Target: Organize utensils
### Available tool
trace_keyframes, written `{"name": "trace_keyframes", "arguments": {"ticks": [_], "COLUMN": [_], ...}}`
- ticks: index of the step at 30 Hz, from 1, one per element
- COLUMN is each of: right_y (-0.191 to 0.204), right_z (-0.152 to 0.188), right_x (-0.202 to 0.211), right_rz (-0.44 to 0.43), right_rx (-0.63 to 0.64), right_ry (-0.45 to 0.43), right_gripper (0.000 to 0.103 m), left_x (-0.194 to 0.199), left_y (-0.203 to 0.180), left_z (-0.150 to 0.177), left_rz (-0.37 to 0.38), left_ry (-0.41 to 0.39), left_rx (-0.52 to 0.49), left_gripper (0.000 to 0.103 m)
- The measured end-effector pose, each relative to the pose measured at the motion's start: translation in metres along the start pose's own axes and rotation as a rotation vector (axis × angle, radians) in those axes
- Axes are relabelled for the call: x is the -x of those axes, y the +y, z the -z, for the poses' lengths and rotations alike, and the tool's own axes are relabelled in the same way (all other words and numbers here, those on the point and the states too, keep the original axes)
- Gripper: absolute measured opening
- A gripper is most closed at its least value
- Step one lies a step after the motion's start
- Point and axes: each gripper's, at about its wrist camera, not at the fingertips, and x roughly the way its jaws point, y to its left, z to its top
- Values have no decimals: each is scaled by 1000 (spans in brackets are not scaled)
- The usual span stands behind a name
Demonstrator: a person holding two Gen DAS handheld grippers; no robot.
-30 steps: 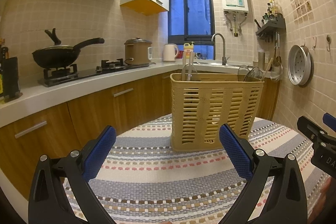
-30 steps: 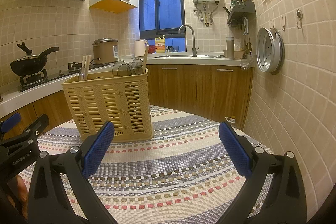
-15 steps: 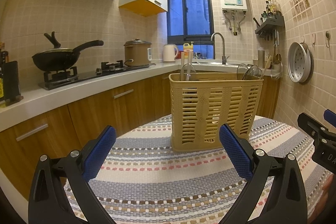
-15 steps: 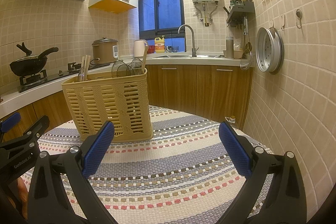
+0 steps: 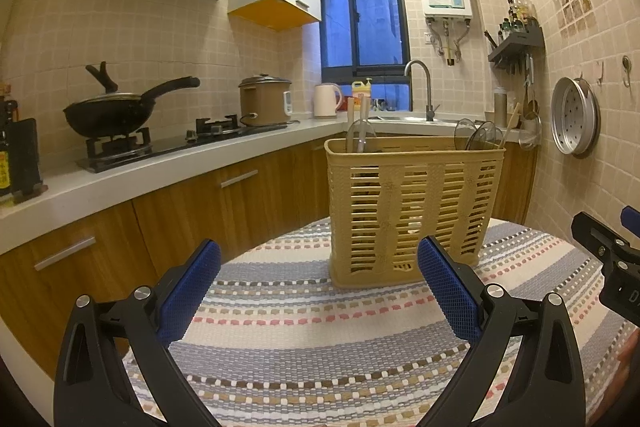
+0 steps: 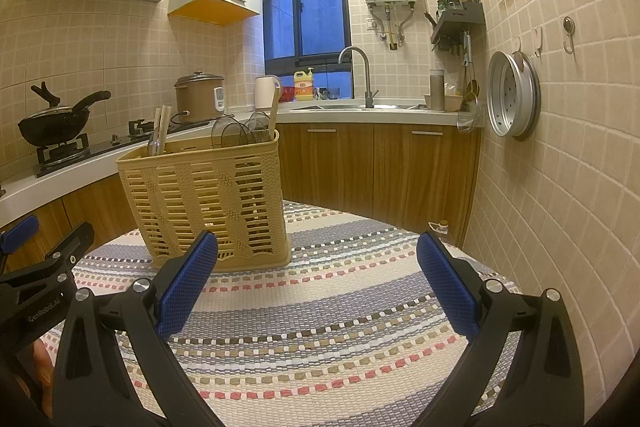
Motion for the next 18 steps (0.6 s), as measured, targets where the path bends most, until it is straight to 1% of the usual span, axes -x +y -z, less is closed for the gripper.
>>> {"name": "trace_keyframes", "arguments": {"ticks": [9,13,18], "right_y": [0,0,0], "right_z": [0,0,1], "right_x": [0,0,0], "right_rz": [0,1,5], "right_rx": [0,0,-3], "right_ry": [0,0,-1], "right_gripper": [95,95,95], "left_x": [0,3,0], "left_y": [2,2,7], "left_z": [-1,-1,-3], "left_rz": [-10,-14,9], "left_ry": [1,-20,11], "left_rx": [8,-2,33], "left_gripper": [96,96,96]}}
